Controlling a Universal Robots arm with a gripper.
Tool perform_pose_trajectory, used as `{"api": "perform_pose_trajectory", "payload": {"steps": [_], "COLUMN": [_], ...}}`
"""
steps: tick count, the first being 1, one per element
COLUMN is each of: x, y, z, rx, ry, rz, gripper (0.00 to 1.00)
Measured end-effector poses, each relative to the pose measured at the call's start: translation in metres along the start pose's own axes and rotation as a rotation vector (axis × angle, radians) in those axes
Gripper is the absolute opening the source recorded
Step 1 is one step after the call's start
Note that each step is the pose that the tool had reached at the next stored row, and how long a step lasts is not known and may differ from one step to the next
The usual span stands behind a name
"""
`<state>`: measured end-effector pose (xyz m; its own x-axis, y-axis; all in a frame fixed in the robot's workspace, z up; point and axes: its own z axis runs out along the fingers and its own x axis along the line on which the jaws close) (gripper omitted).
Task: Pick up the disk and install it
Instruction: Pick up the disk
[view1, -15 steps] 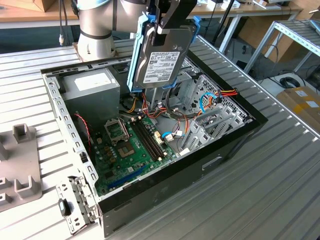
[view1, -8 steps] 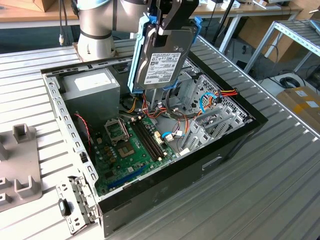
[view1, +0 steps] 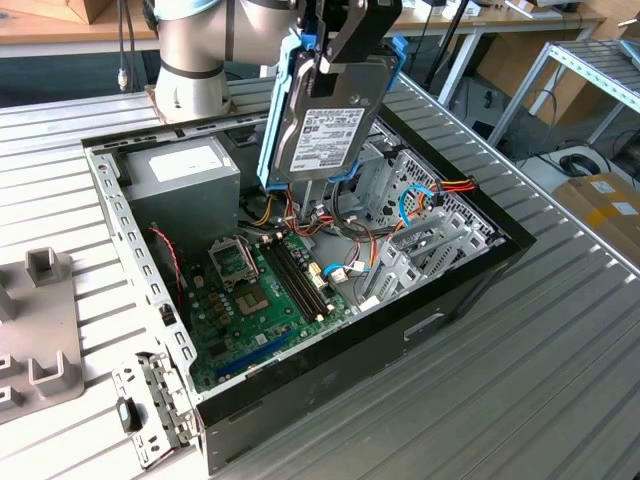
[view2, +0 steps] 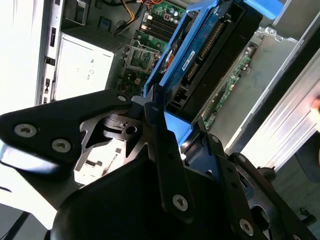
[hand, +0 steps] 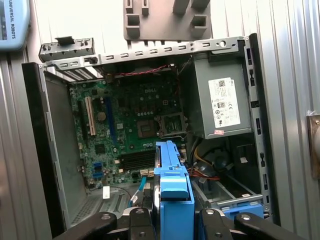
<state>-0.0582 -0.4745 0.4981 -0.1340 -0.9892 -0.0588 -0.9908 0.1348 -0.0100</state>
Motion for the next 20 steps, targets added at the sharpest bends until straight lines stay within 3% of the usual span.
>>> {"api": "perform_pose_trajectory", "payload": {"steps": [20], "x": [0.0056], "y": [-0.0008], "z": [-0.0002], "rx": [-0.0001], "ry": [0.0001], "rz": [0.0], "gripper": [0.37]}}
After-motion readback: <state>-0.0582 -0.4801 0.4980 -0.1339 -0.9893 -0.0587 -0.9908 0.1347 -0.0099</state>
